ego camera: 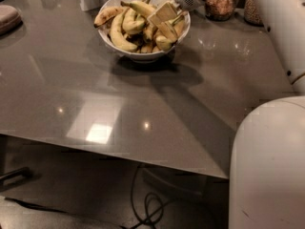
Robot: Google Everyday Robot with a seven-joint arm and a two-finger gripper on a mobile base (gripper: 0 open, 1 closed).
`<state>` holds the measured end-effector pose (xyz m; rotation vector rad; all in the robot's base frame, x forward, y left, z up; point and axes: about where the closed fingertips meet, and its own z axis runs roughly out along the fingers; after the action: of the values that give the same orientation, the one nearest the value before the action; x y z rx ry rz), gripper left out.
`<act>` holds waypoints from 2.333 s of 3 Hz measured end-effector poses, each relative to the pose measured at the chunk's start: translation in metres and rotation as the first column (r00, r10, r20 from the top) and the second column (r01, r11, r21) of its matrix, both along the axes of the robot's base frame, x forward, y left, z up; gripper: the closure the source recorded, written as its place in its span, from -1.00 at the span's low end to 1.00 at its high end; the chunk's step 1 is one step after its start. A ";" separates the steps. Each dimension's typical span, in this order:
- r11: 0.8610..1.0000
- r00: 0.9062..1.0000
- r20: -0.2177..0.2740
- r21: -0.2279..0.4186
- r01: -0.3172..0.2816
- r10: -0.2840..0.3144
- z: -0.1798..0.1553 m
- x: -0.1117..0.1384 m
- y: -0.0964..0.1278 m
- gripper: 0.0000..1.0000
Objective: Pick banana from white bowl
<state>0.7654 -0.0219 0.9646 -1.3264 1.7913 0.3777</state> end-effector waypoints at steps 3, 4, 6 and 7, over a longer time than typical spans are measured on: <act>0.998 0.995 -0.086 -0.059 0.036 -0.041 -0.035 0.012 -0.008 0.39; 0.997 0.995 -0.090 -0.060 0.038 -0.044 -0.036 0.012 -0.009 0.85; 0.997 0.997 -0.067 -0.064 0.042 -0.046 0.013 -0.015 -0.013 1.00; 0.997 0.997 -0.072 -0.073 0.036 -0.042 0.026 -0.035 -0.023 1.00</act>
Offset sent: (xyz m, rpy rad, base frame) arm 0.0196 -0.0194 -0.0400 -0.0841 0.1008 -0.0541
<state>0.7308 -0.0452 0.9911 -1.3403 1.9048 0.3473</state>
